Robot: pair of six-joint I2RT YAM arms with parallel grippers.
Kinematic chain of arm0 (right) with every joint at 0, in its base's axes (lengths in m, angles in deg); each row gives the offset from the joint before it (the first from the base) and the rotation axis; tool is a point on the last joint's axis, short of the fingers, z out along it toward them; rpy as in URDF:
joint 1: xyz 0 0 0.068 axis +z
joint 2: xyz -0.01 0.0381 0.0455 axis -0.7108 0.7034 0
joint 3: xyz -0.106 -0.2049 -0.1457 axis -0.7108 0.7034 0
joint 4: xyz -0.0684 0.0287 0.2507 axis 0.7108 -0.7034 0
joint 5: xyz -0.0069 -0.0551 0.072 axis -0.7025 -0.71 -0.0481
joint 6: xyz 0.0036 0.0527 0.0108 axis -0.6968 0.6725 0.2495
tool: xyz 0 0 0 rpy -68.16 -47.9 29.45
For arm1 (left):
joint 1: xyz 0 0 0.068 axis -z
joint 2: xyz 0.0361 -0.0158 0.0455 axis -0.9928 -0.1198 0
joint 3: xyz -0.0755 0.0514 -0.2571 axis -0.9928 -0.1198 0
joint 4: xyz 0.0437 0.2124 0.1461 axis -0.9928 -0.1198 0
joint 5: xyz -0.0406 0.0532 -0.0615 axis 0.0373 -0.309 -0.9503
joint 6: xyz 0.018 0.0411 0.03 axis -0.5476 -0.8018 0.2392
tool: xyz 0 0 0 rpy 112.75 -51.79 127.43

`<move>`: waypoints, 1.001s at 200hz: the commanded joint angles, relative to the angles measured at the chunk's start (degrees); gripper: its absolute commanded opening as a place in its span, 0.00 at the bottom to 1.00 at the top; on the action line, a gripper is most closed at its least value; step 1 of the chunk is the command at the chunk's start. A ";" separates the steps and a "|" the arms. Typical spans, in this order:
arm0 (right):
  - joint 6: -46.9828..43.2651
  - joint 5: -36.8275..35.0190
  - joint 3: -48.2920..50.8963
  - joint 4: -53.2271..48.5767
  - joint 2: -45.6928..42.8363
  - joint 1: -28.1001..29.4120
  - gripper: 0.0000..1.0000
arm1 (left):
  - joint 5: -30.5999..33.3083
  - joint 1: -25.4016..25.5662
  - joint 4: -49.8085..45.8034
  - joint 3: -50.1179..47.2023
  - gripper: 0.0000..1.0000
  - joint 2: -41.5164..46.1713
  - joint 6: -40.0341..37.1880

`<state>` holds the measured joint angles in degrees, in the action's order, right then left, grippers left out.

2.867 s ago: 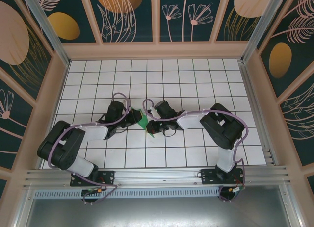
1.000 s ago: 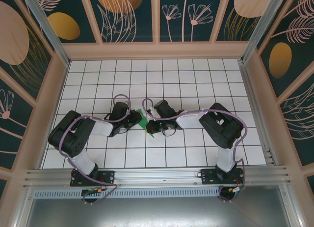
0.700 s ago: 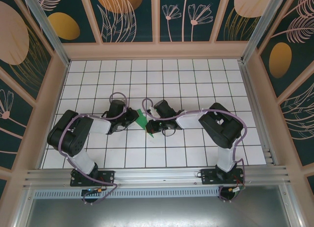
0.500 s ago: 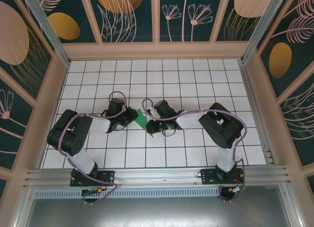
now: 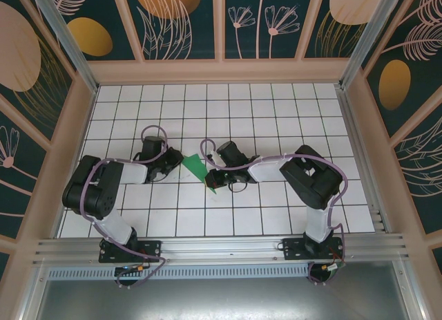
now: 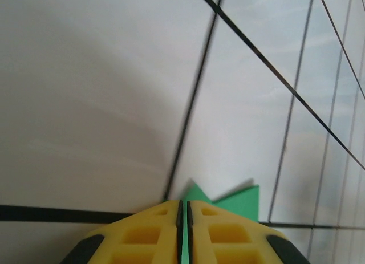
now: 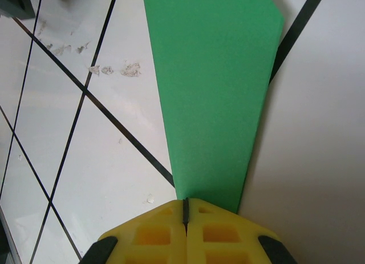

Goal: Fold a paper plane with a square sheet of paper (pick it up from the middle)
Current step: Fold the wing for the fifth time at the center of the table.

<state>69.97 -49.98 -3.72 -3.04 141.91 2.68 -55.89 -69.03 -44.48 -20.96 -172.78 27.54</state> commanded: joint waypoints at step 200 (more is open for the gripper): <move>-0.84 -6.38 3.81 -14.82 6.07 0.72 0.00 | 7.76 5.98 -11.57 8.13 0.03 -5.04 -11.43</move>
<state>70.00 -49.95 -3.92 -3.06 141.88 2.71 -54.91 -62.43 -52.04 -14.53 -175.53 17.81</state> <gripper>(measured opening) 0.054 0.068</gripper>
